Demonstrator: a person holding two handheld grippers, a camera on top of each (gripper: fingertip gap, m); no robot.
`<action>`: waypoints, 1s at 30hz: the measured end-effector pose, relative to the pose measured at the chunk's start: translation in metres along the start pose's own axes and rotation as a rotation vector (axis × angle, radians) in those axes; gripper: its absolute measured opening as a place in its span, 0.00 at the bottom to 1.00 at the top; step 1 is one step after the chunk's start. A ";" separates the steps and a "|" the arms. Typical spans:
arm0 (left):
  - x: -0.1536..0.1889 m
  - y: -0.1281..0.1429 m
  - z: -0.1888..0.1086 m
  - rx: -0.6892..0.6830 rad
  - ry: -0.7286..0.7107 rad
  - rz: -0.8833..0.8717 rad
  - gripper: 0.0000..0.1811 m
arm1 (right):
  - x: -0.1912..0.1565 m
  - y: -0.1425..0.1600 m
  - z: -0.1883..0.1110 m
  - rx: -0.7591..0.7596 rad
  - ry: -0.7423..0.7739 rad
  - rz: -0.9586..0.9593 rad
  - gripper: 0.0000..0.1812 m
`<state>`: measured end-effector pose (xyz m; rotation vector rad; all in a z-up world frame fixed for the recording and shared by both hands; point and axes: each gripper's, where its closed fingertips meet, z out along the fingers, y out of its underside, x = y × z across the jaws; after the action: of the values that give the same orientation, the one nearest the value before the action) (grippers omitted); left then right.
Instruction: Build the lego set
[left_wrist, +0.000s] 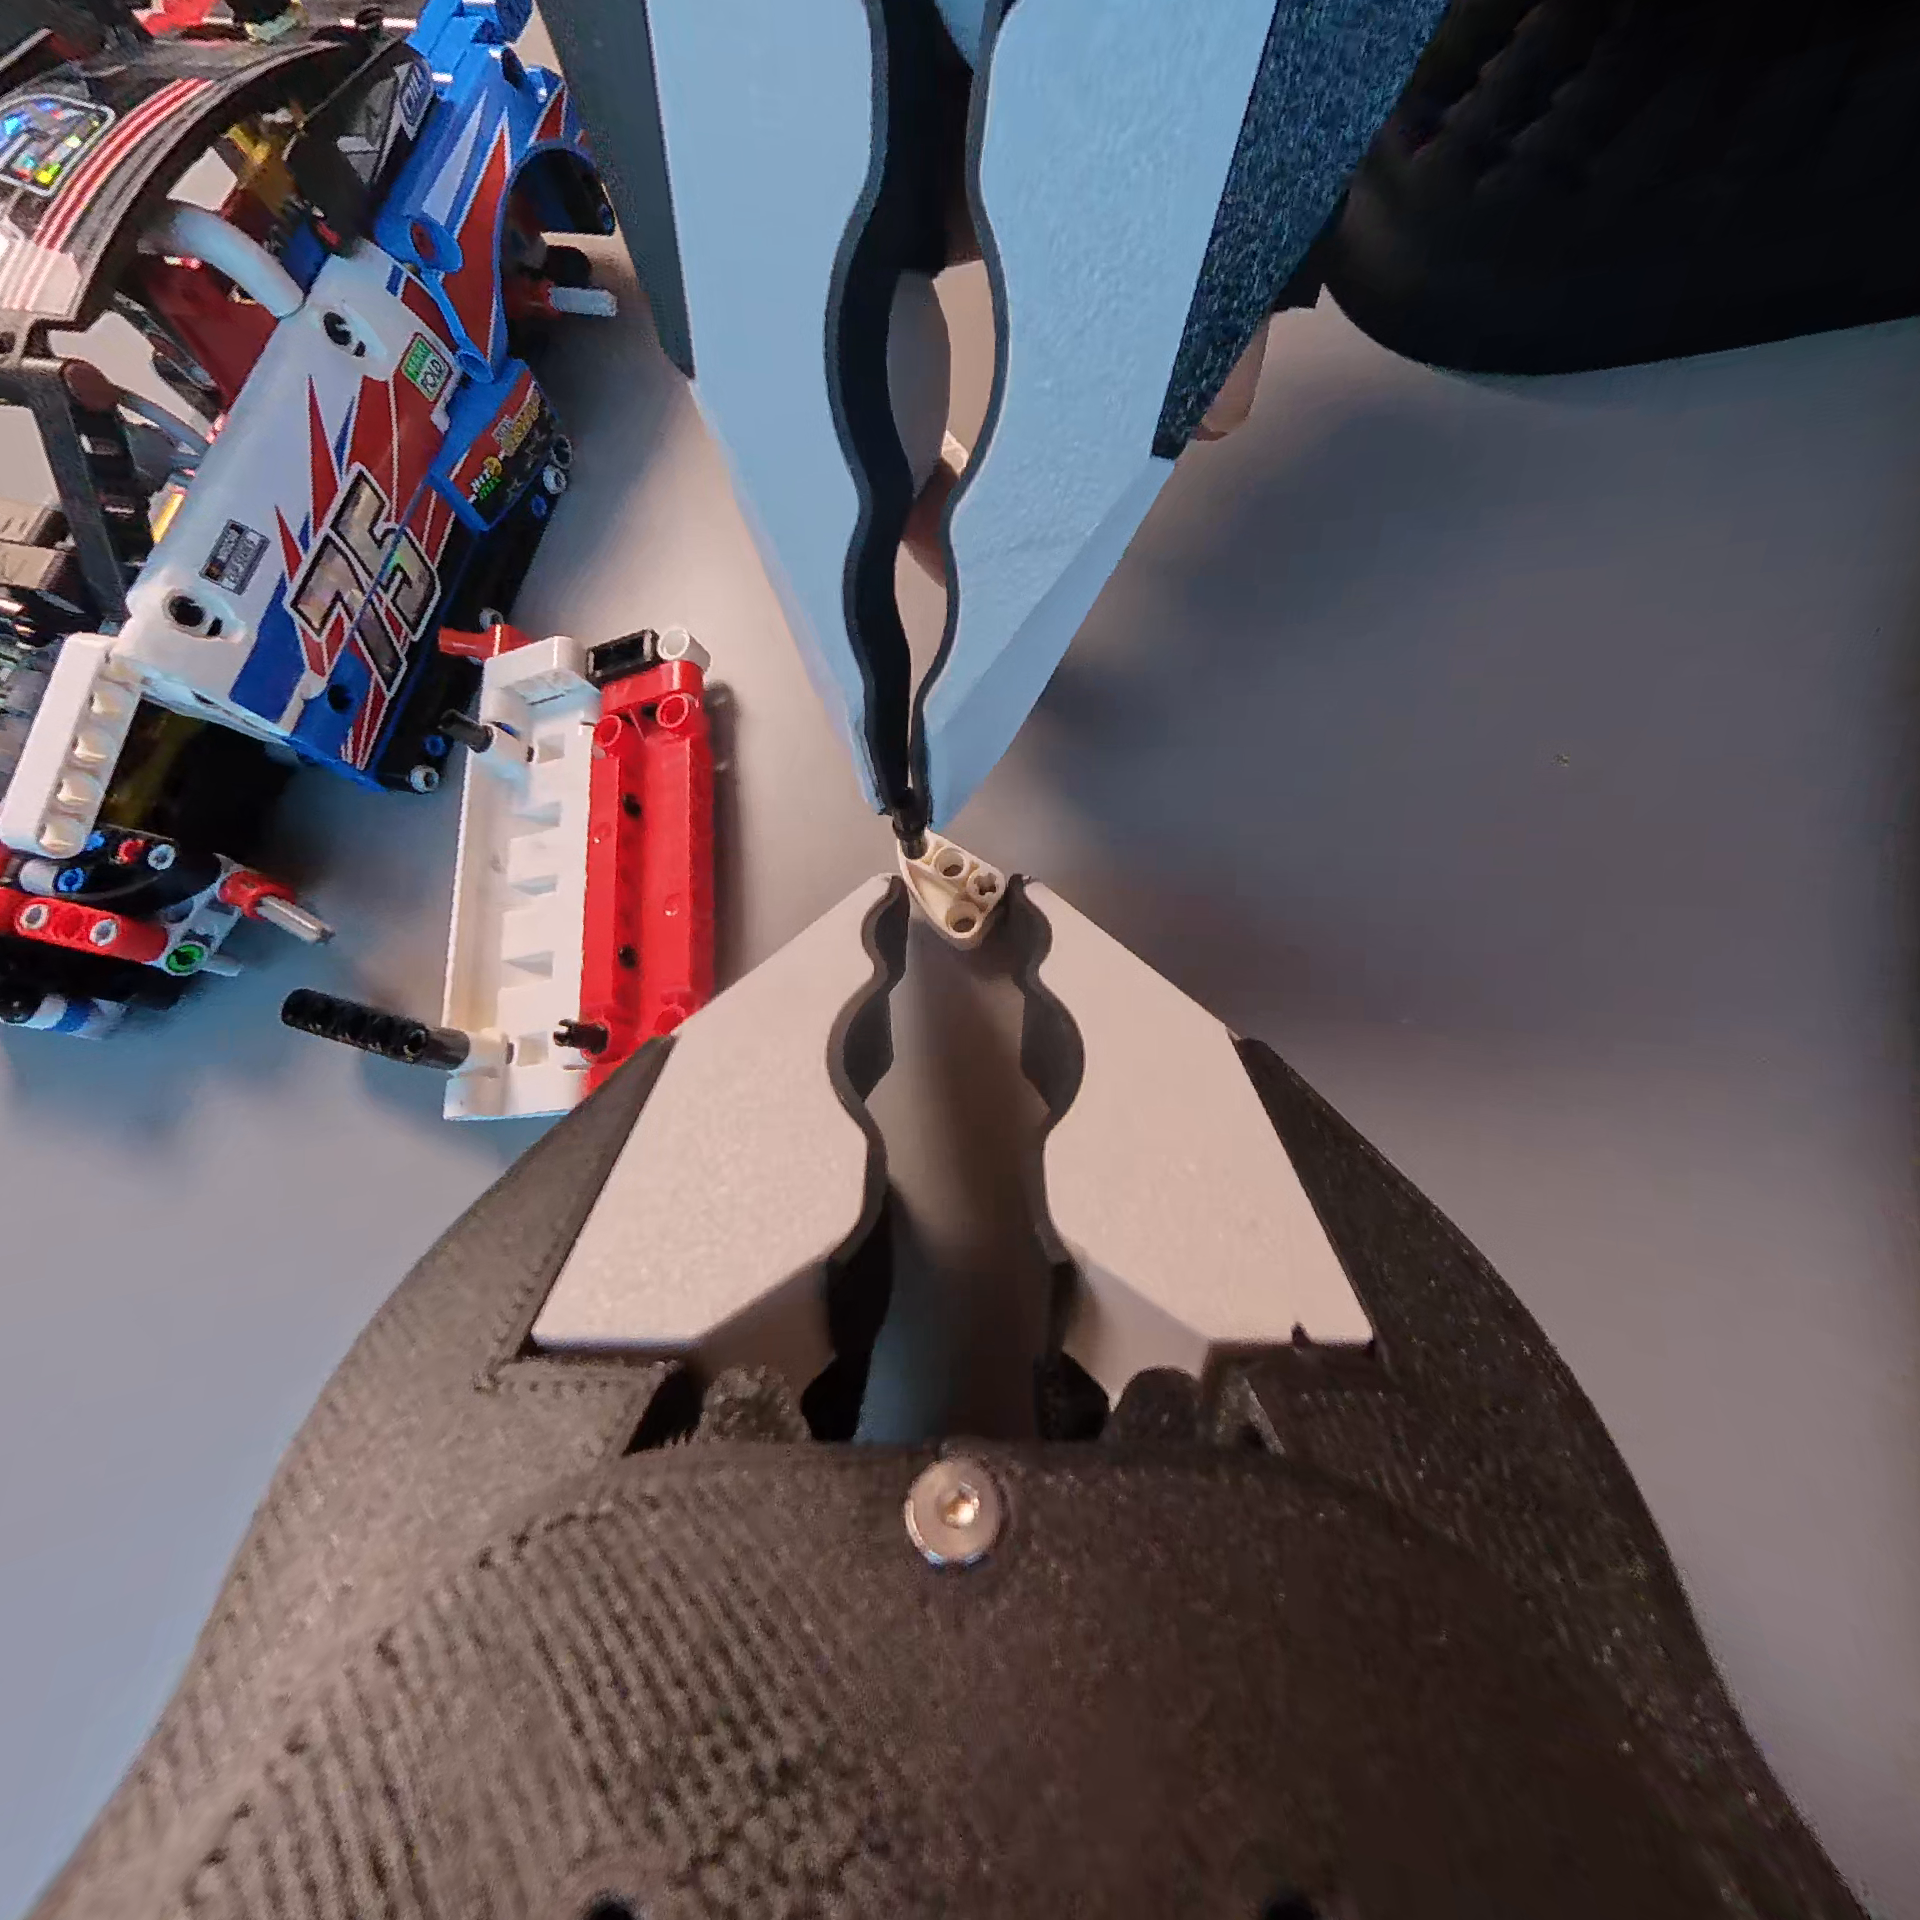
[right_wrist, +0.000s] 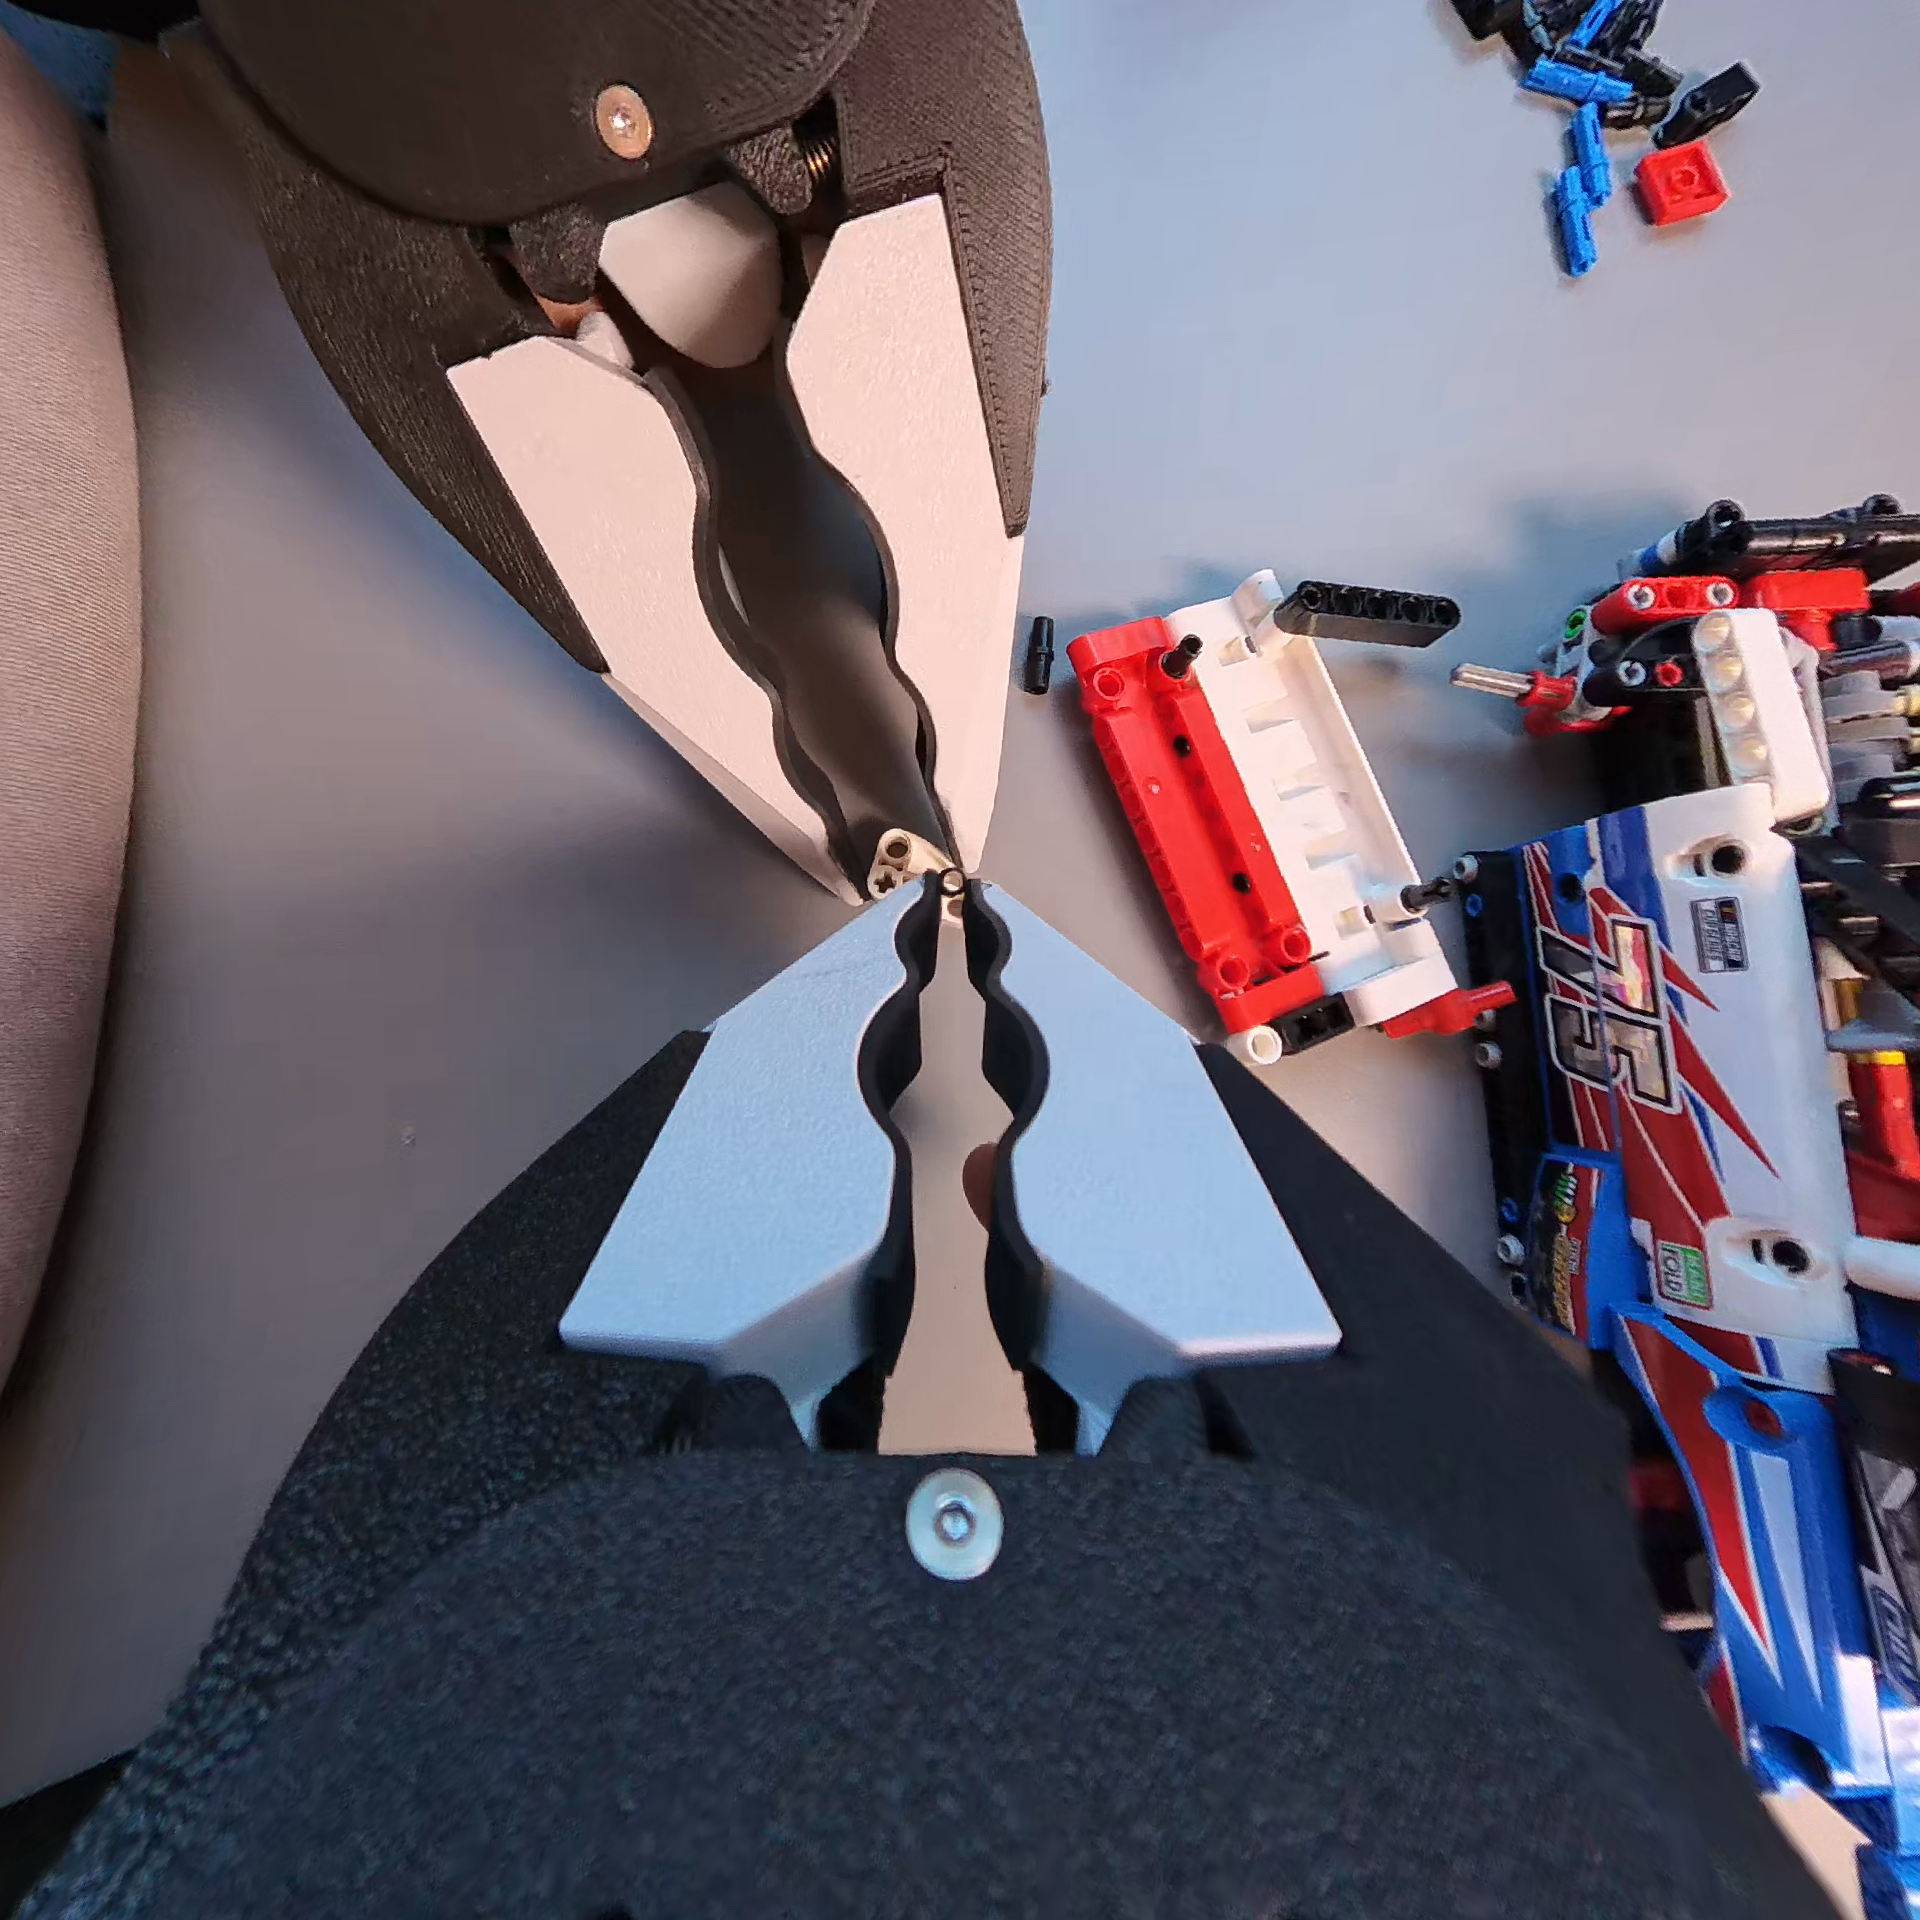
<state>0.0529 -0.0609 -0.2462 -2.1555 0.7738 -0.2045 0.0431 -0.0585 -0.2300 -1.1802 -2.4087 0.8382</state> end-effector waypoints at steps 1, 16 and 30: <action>0.000 0.000 0.000 0.001 0.002 0.003 0.09 | 0.000 0.000 0.000 0.005 0.002 0.004 0.01; 0.000 0.001 -0.004 0.017 0.048 -0.021 0.09 | 0.001 0.004 -0.004 0.046 -0.001 0.042 0.01; -0.008 -0.011 -0.020 0.141 0.180 -0.265 0.09 | 0.002 0.008 -0.006 0.059 0.004 0.062 0.01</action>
<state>0.0441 -0.0642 -0.2246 -2.1186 0.5512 -0.5802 0.0497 -0.0507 -0.2302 -1.2384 -2.3380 0.9179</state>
